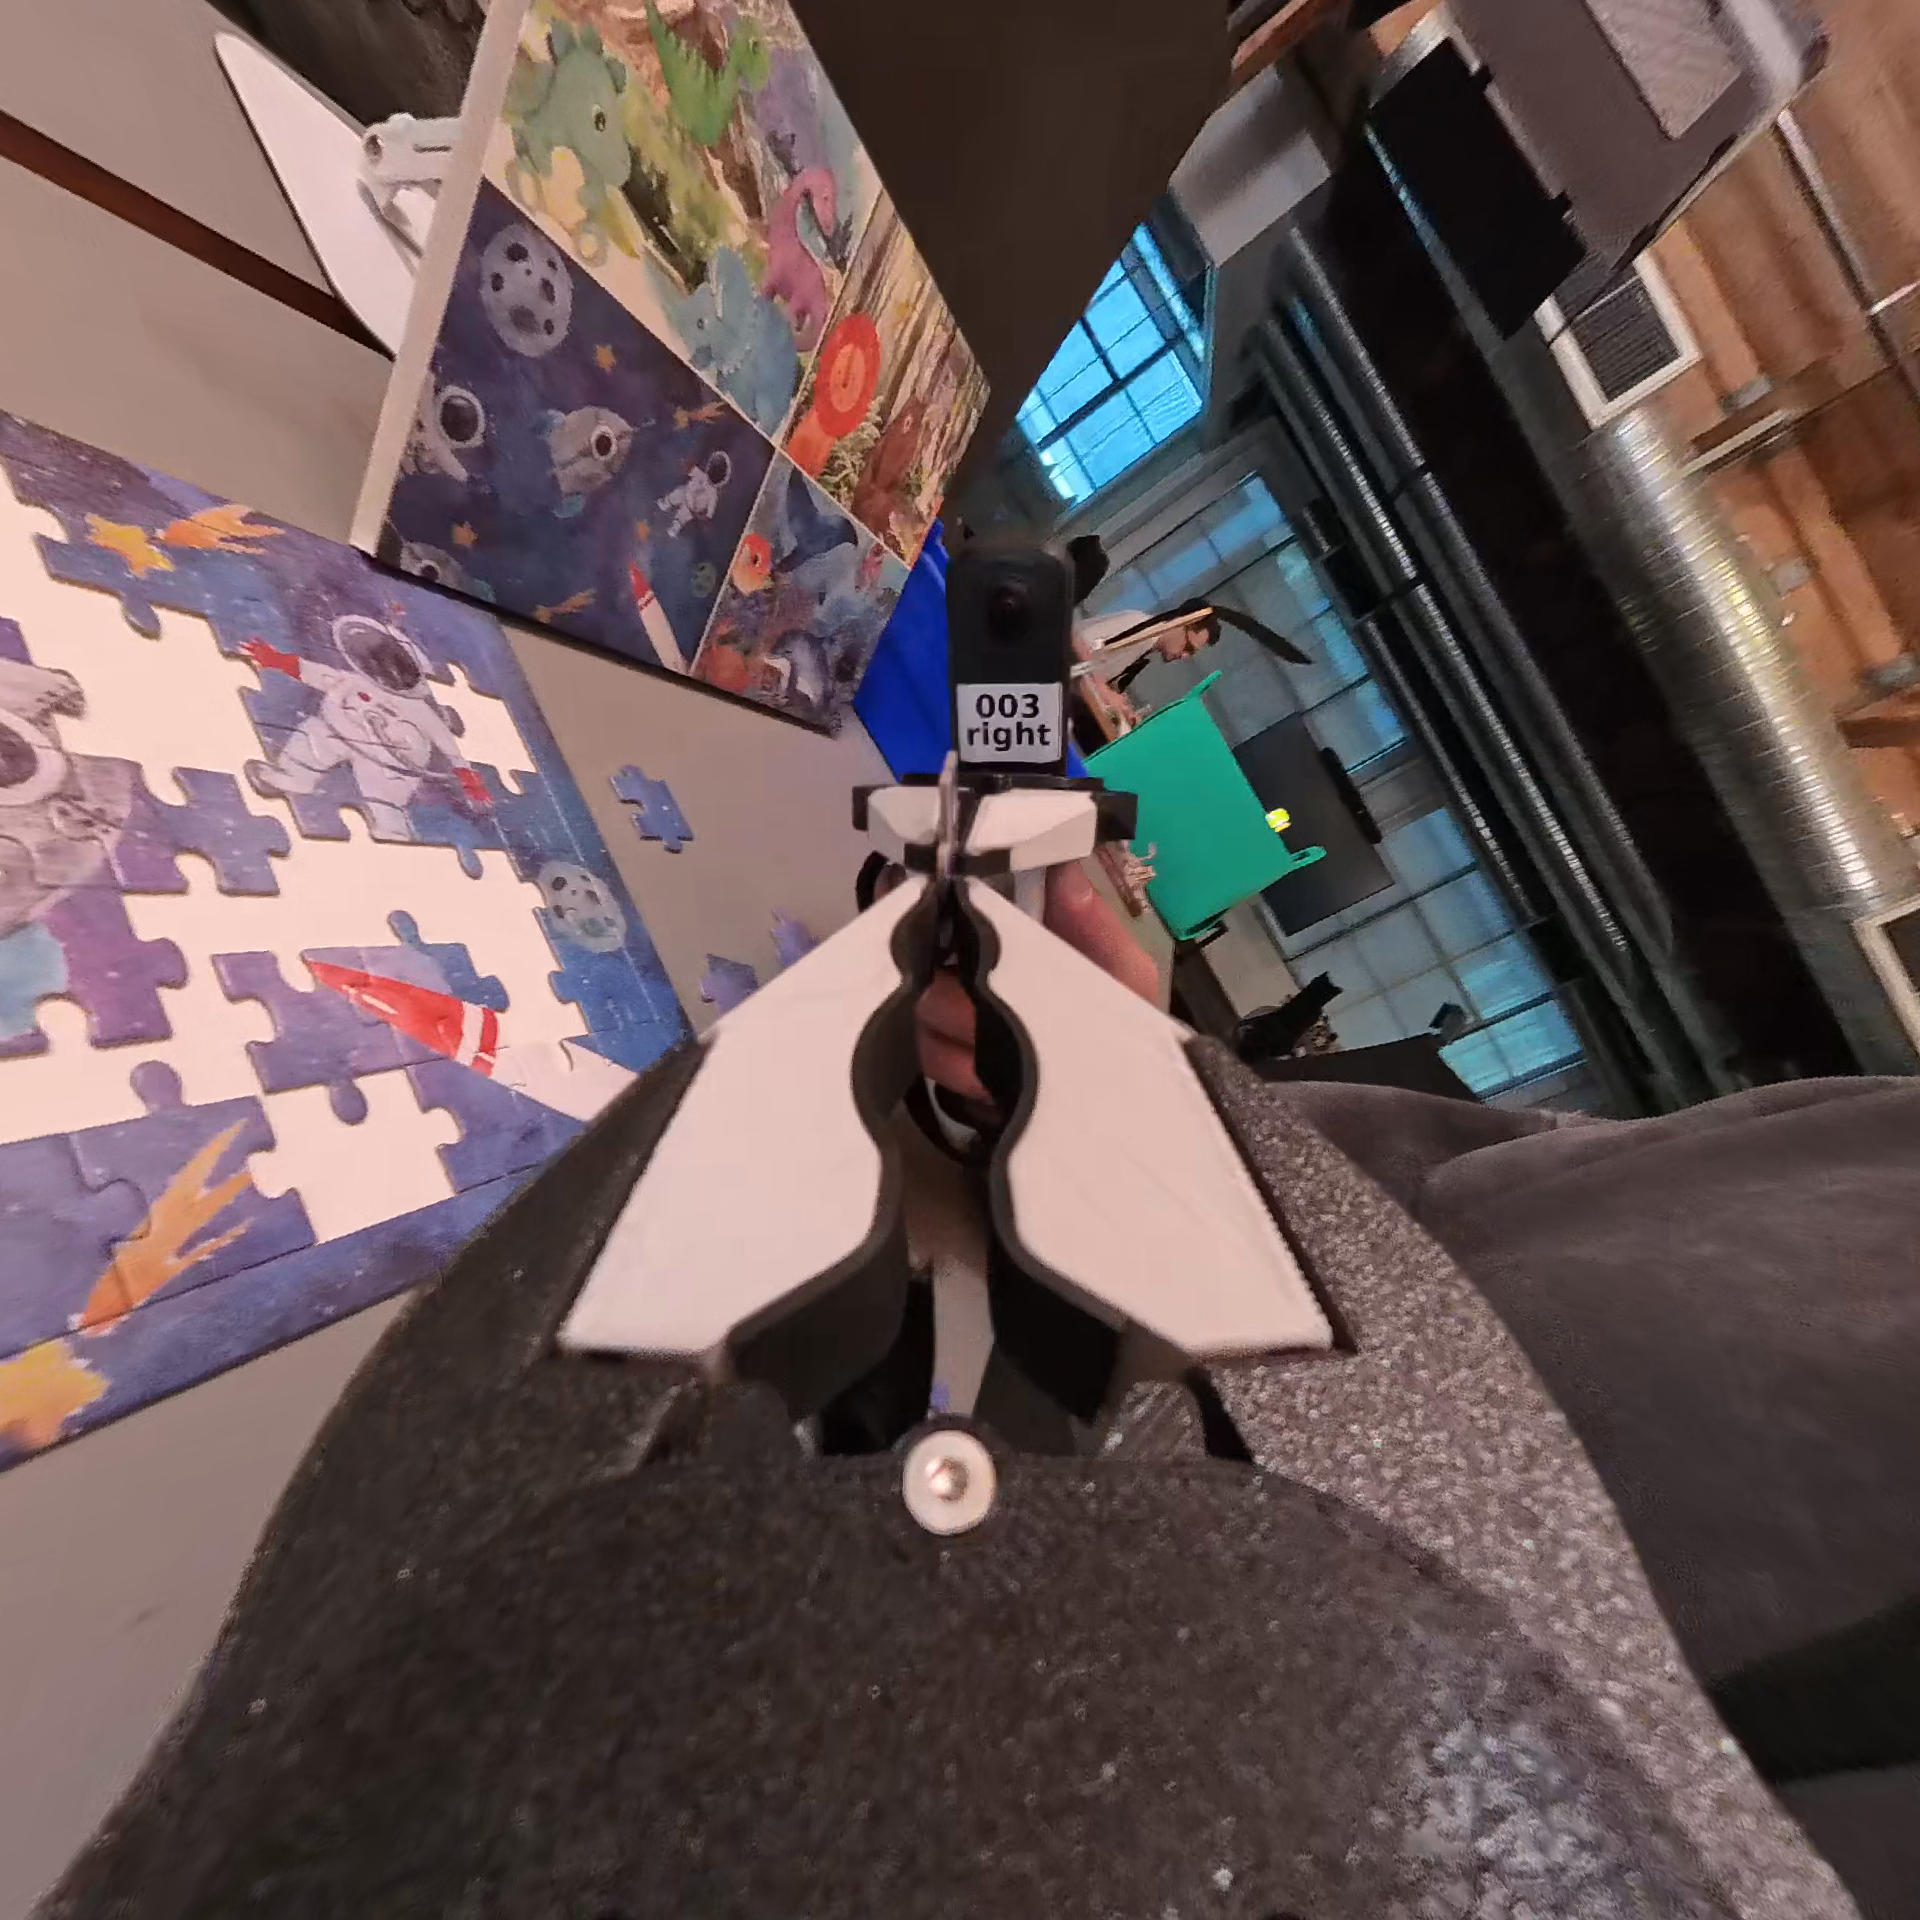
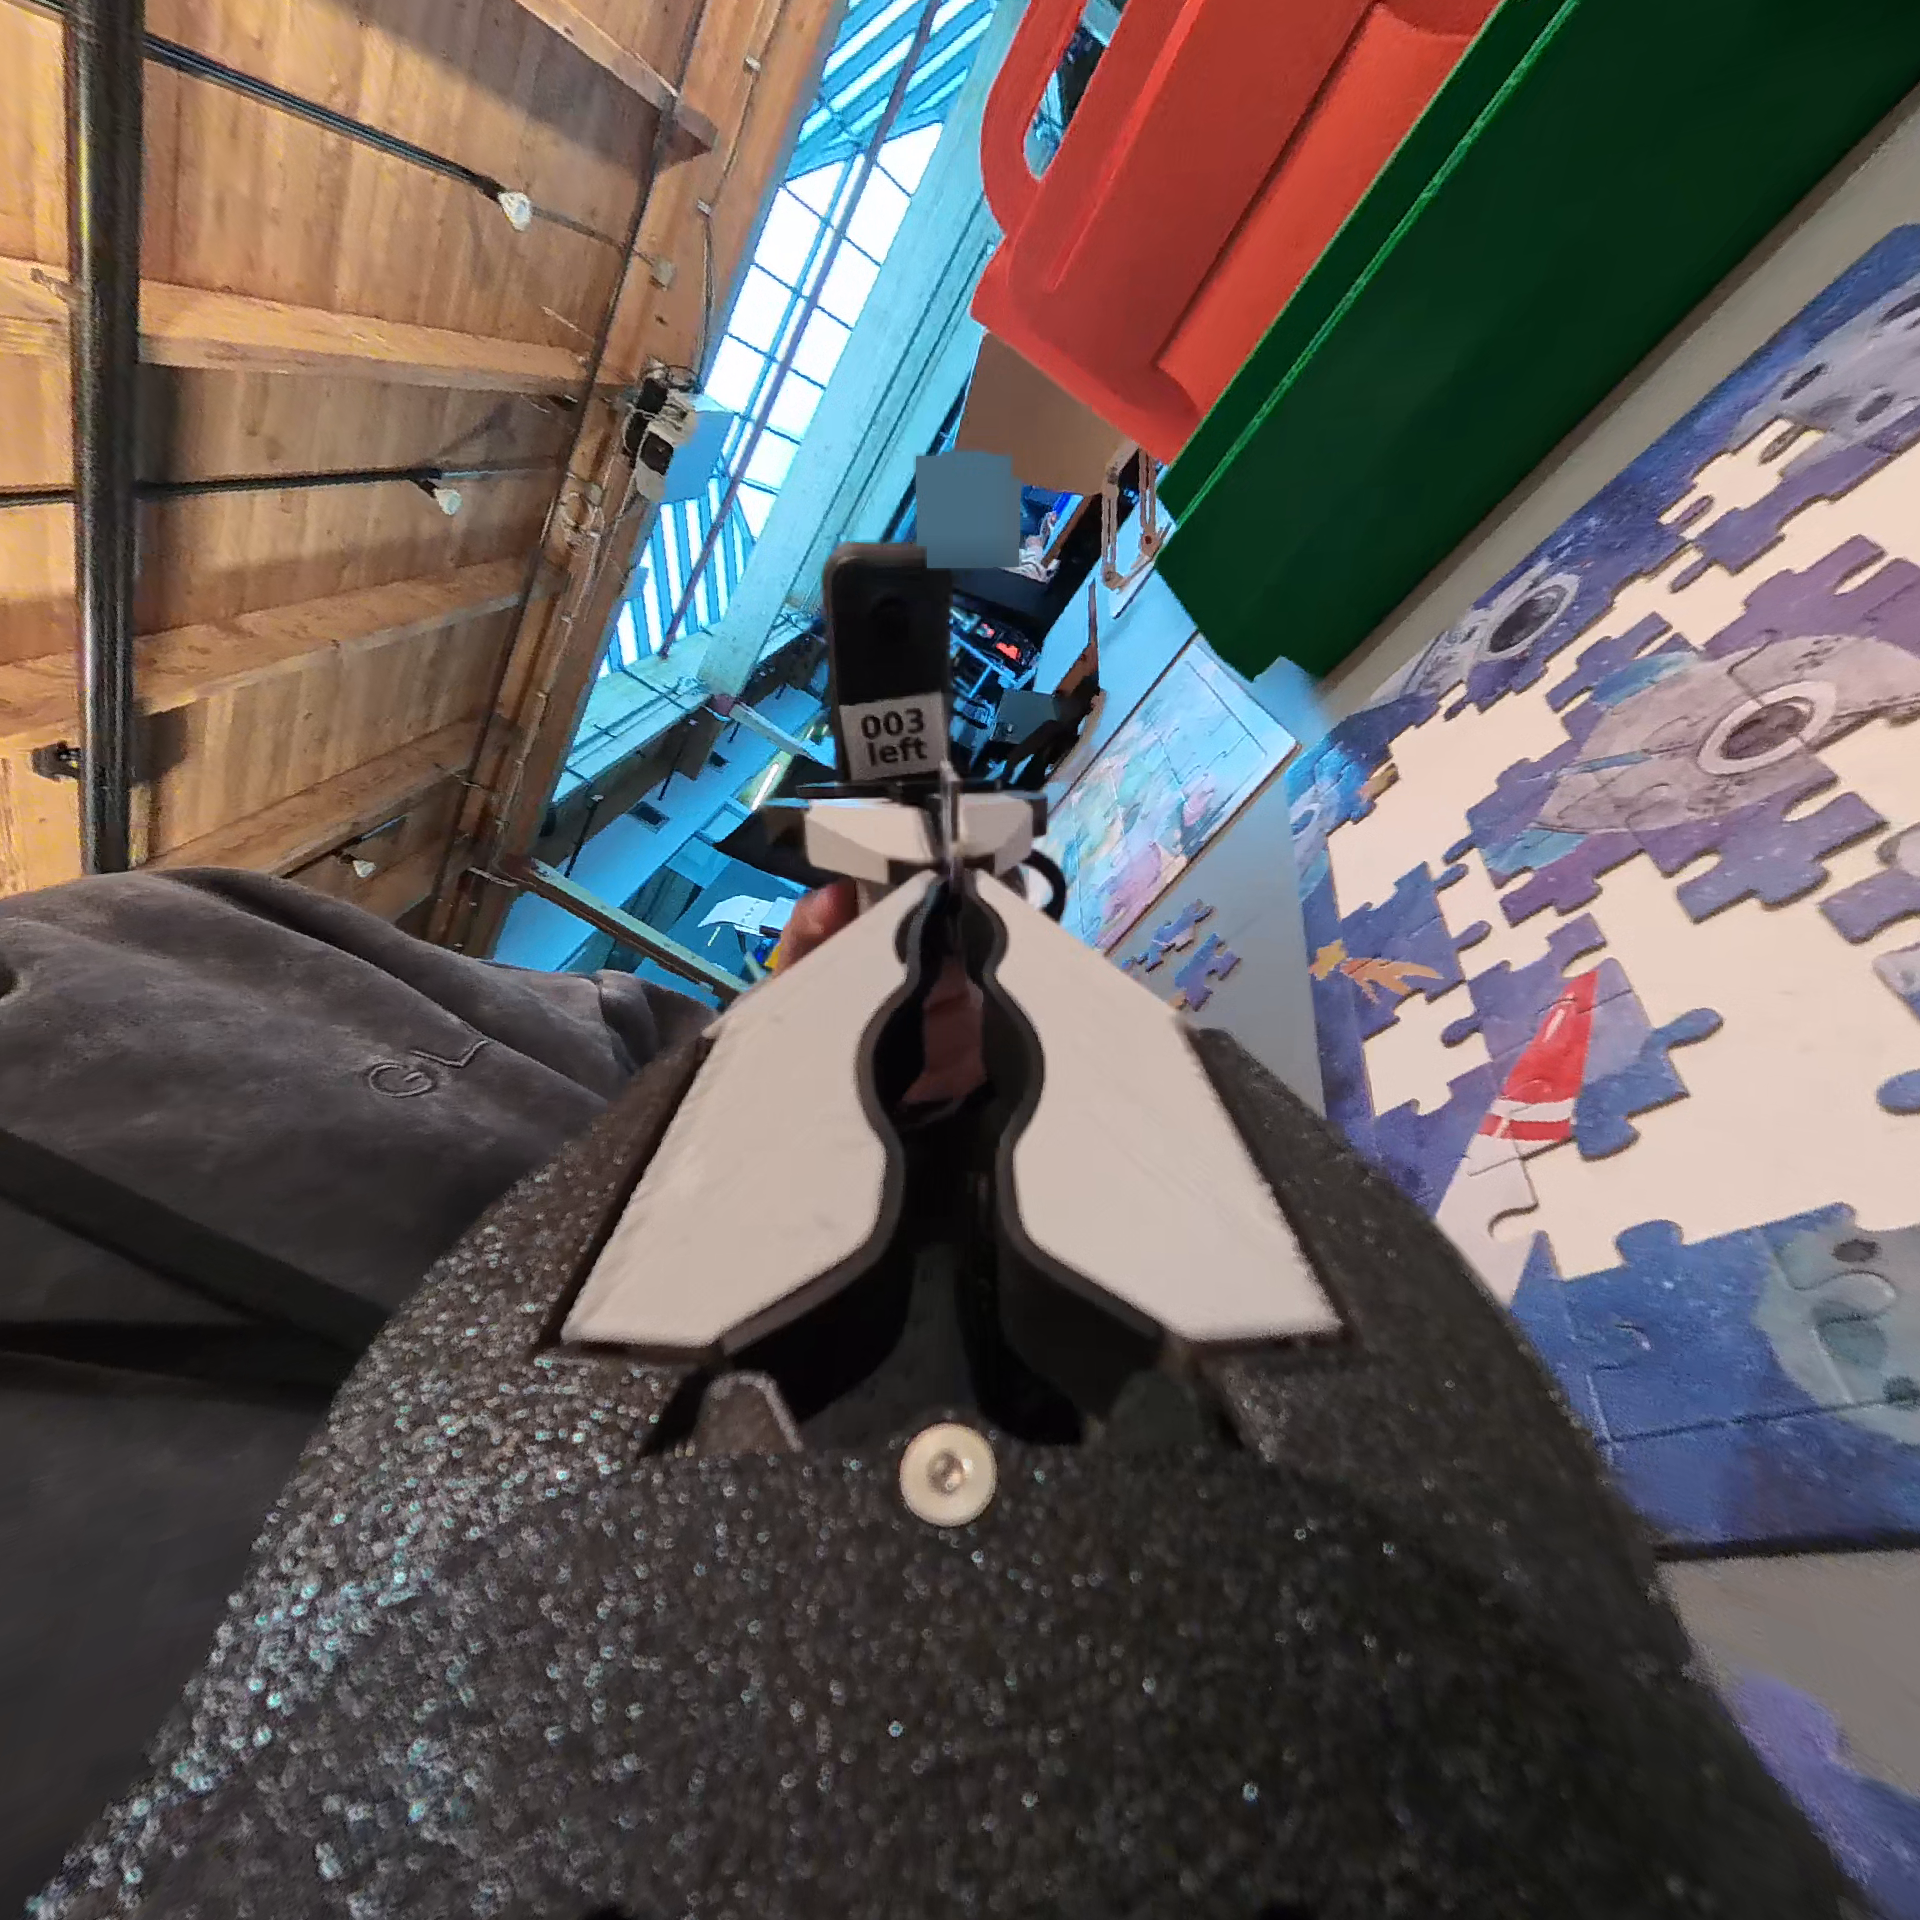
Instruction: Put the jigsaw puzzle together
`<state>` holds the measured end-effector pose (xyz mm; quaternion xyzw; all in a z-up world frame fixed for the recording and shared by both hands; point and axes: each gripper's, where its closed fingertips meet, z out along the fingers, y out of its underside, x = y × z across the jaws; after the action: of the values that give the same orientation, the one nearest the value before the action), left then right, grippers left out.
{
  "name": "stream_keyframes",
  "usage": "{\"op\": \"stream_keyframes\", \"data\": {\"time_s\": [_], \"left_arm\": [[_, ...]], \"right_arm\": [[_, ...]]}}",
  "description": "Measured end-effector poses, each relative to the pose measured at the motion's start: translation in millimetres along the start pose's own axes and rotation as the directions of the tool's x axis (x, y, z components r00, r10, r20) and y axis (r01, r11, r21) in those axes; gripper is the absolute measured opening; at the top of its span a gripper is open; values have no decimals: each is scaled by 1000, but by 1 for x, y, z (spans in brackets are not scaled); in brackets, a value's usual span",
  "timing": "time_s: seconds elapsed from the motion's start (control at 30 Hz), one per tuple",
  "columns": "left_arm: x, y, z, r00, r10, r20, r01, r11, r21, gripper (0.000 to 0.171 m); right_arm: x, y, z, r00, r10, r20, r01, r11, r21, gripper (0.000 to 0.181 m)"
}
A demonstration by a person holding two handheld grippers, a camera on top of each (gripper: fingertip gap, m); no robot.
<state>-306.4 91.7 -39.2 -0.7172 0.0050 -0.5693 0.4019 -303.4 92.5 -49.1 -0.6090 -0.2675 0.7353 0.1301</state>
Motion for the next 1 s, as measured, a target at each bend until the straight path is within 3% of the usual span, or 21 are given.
{"op": "stream_keyframes", "data": {"time_s": [0.1, 0.13, 0.2, 0.3, 0.4, 0.57, 0.7, 1.0], "left_arm": [[-9, -4, -9, 997, 12, 78, -5, 996, -86, 1], [-17, -10, -16, 990, 34, 135, -17, 992, -125, 1], [-40, -28, -36, 944, 119, 308, -42, 969, -244, 1], [-80, -70, -65, 783, 302, 544, -54, 904, -424, 1], [-129, -98, -76, 626, 449, 637, 13, 811, -585, 2], [-179, -100, -61, 668, 285, 687, 233, 797, -557, 2], [-190, -95, -51, 710, 139, 690, 325, 804, -497, 1], [-209, -92, -54, 697, 125, 706, 376, 775, -508, 1]], "right_arm": [[8, 3, 1, 997, -37, -65, 36, 999, -25, 12], [14, 1, -1, 990, -77, -122, 75, 997, -24, 22], [26, -3, -9, 954, -179, -241, 169, 984, -61, 26], [32, -5, -19, 898, -288, -333, 261, 957, -125, 24], [29, -6, -22, 882, -329, -337, 296, 944, -145, 22], [23, -9, -31, 848, -393, -355, 352, 919, -178, 19], [15, -13, -35, 858, -386, -340, 349, 922, -167, 19], [7, -13, -36, 902, -318, -291, 292, 947, -132, 20]]}}
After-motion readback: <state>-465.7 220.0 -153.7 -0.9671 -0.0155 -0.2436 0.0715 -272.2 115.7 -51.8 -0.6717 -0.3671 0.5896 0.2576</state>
